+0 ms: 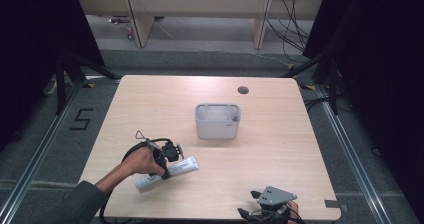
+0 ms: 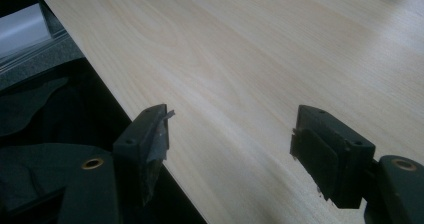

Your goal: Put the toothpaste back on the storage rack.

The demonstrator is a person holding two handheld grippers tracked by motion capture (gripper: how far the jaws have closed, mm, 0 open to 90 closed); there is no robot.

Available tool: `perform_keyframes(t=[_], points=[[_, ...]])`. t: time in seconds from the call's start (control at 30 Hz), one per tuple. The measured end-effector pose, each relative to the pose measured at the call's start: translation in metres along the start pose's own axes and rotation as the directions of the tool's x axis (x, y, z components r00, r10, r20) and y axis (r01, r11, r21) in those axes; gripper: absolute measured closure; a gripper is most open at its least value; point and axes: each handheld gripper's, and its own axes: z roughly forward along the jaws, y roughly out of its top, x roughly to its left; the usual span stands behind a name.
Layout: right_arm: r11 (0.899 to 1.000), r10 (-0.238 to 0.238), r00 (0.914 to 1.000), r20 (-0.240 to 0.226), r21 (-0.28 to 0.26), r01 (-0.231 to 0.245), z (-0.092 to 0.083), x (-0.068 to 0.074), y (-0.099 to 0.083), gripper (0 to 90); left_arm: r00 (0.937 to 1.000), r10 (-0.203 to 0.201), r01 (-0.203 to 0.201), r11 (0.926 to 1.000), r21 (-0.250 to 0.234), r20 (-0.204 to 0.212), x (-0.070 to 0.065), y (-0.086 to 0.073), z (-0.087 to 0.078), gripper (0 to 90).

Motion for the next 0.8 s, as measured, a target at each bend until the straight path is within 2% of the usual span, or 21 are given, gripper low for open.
perform_keyframes(t=[0.03,0.1,0.13,0.2,0.23,0.27,0.3,0.33,0.4,0.47,0.53,0.57,0.6,0.63,0.67,0.7,0.73,0.77,0.8], points=[[1.000,0.000,1.0000,0.000,0.000,0.000,0.000,0.000,0.000,31.1,1.0000,0.000,0.000,1.0000,0.000,0.000,0.000,0.000,0.000,75.5],[1.000,0.023,0.9997,0.005,0.006,-0.023,0.000,0.001,0.000,31.1,0.9999,-0.015,0.016,0.9991,-0.041,0.007,0.004,-0.005,-0.001,75.5],[1.000,0.022,0.9997,0.006,0.005,-0.022,0.000,0.001,-0.001,31.1,0.9999,-0.015,0.016,0.9991,-0.041,0.007,0.004,-0.005,-0.001,75.6],[1.000,0.020,0.9998,0.003,0.002,-0.020,0.000,0.000,-0.001,31.1,0.9993,-0.037,0.037,0.9956,-0.086,0.004,0.008,-0.009,-0.004,75.6],[1.000,0.020,0.9998,0.004,0.000,-0.020,0.000,0.000,-0.001,31.1,0.9993,-0.037,0.037,0.9956,-0.086,0.004,0.008,-0.009,-0.004,75.6],[1.000,0.020,0.9998,0.004,0.000,-0.020,0.000,0.000,-0.001,31.1,0.9990,-0.044,0.045,0.9926,-0.113,0.009,0.010,-0.011,-0.005,75.6],[1.000,0.020,0.9998,0.005,0.000,-0.020,0.001,-0.001,-0.001,31.1,0.9979,-0.064,0.065,0.9850,-0.160,0.013,0.012,-0.013,-0.009,75.6],[1.000,0.020,0.9998,0.005,0.000,-0.020,0.001,-0.001,-0.001,31.1,0.9979,-0.064,0.065,0.9850,-0.160,0.013,0.012,-0.013,-0.009,75.6],[1.000,0.019,0.9998,0.004,-0.001,-0.019,0.001,-0.002,-0.001,31.1,0.9965,-0.081,0.084,0.9748,-0.207,0.021,0.015,-0.015,-0.013,75.6],[1.000,0.029,0.9996,0.003,0.002,-0.029,0.000,-0.001,-0.001,31.1,0.9951,-0.095,0.099,0.9618,-0.255,0.028,0.017,-0.017,-0.017,75.6],[1.000,0.026,0.9997,0.003,0.003,-0.026,0.000,-0.001,-0.001,31.1,0.9937,-0.111,0.111,0.9469,-0.302,0.017,0.019,-0.018,-0.021,75.6],[1.000,0.005,1.0000,0.008,-0.003,-0.005,0.001,-0.002,-0.001,31.1,0.9931,-0.116,0.115,0.9407,-0.319,0.016,0.020,-0.019,-0.023,75.6],[1.000,0.005,1.0000,0.008,-0.003,-0.005,0.001,-0.002,-0.001,31.1,0.9923,-0.123,0.121,0.9325,-0.340,0.017,0.021,-0.019,-0.025,75.6],[1.000,0.005,0.9999,0.009,-0.004,-0.005,0.001,-0.002,0.000,31.1,0.9907,-0.135,0.133,0.9228,-0.362,0.020,0.021,-0.020,-0.027,75.6],[1.000,0.013,0.9999,0.006,-0.001,-0.013,0.001,-0.002,0.000,31.1,0.9884,-0.150,0.147,0.9087,-0.391,0.021,0.022,-0.020,-0.028,75.6],[1.000,0.021,0.9998,0.007,0.003,-0.021,0.000,-0.002,-0.001,31.1,0.9856,-0.168,0.160,0.8846,-0.438,0.021,0.024,-0.021,-0.030,75.6],[1.000,0.016,0.9998,0.008,0.001,-0.016,0.000,-0.002,-0.001,31.1,0.9856,-0.168,0.160,0.8846,-0.438,0.021,0.024,-0.021,-0.030,75.6],[1.000,0.016,0.9998,0.008,0.001,-0.016,0.000,-0.002,-0.001,31.1,0.9851,-0.170,0.163,0.8792,-0.448,0.023,0.025,-0.021,-0.032,75.6],[1.000,0.019,0.9998,0.006,0.001,-0.019,0.001,-0.002,-0.001,31.1,0.9852,-0.166,0.166,0.8656,-0.472,0.042,0.029,-0.023,-0.034,75.6]])
